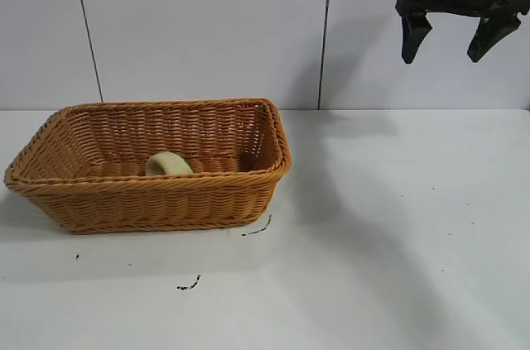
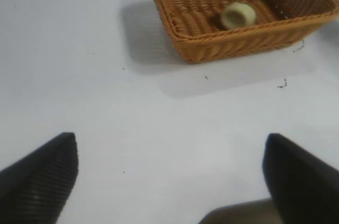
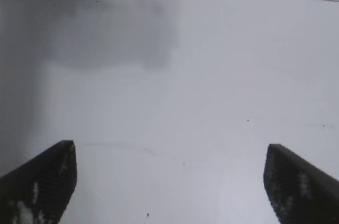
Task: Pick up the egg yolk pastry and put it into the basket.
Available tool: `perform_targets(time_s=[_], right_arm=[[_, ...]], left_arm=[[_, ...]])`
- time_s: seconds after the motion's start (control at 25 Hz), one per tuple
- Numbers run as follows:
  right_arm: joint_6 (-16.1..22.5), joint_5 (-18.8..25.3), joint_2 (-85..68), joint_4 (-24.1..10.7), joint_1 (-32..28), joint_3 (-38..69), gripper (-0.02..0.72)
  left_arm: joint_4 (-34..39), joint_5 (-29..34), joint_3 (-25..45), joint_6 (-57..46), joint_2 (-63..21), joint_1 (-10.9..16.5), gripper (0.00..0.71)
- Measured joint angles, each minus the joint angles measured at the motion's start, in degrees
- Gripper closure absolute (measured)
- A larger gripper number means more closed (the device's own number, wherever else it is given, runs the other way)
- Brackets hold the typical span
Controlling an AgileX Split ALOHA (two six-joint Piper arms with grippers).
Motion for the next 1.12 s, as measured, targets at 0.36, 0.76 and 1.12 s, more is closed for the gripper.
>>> perform_targets(time_s=[0.36, 0.76, 1.12], right_arm=[[-0.30, 0.00, -28.98, -0.02, 0.00, 36.81, 0.037], [-2.68, -5.63, -69.38, -0.02, 0.00, 70.97, 0.037], [-4.55, -13.38, -102.36, -0.02, 0.00, 90.65, 0.037]], left_arm=[[0.00, 0.00, 0.00, 0.00, 0.00, 0.00, 0.015], [0.00, 0.00, 0.00, 0.00, 0.00, 0.00, 0.015], [0.00, 0.00, 0.00, 0.00, 0.00, 0.00, 0.015]])
